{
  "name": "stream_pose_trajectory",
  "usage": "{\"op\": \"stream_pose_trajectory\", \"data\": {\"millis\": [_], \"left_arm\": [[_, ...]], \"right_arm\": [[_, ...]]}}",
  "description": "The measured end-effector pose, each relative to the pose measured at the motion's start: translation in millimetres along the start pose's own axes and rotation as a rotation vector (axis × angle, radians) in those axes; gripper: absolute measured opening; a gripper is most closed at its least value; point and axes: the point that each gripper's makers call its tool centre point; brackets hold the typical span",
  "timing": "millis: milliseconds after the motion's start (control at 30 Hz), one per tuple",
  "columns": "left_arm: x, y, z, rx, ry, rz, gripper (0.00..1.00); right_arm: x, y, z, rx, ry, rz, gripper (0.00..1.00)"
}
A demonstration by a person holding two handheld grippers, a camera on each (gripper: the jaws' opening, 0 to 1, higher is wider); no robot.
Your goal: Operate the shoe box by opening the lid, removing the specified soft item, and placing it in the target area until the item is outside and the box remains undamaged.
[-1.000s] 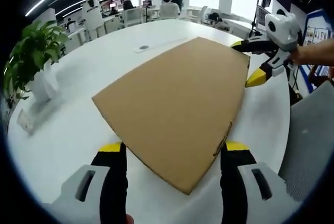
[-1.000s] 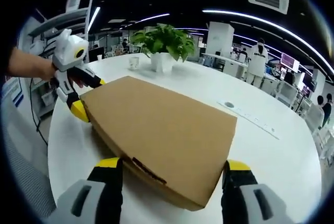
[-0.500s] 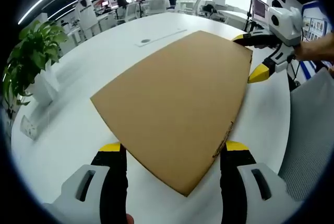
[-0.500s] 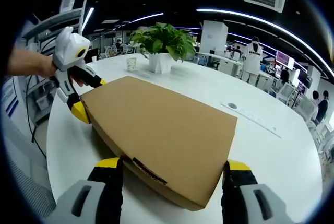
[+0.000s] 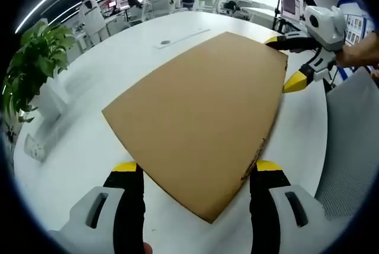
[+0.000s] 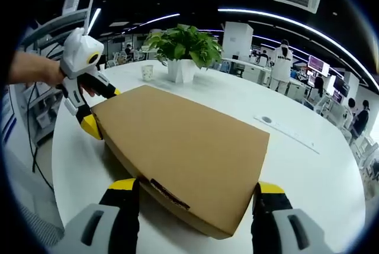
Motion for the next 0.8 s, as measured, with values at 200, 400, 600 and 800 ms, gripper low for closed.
{"op": "stream_pose_trajectory", "data": {"millis": [200, 400, 600, 800], "left_arm": [[3, -6.3, 7.8, -0.013, -0.003, 0.013, 0.72], [5, -13.1, 19.8, -0.038, 0.002, 0.039, 0.72], [5, -15.3, 28.8, -0.048, 0.0, 0.045, 0.72], [5, -17.0, 38.6, -0.048, 0.005, 0.051, 0.72]], "right_arm": [[-3, 4.8, 10, -0.01, -0.007, 0.005, 0.76], [-7, 11.4, 21, -0.032, -0.015, -0.005, 0.76], [-11, 18.1, 25, -0.062, -0.017, -0.013, 0.78], [-17, 24.7, 28, -0.064, -0.018, -0.004, 0.78]]}}
Point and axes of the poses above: the point that each gripper's makers call its tool centre point, and the gripper's own axes: x roughly backward along the fingers, z roughly to its left, y roughly out of its top, and after that the axes turned 12 degrees about z, right-handed
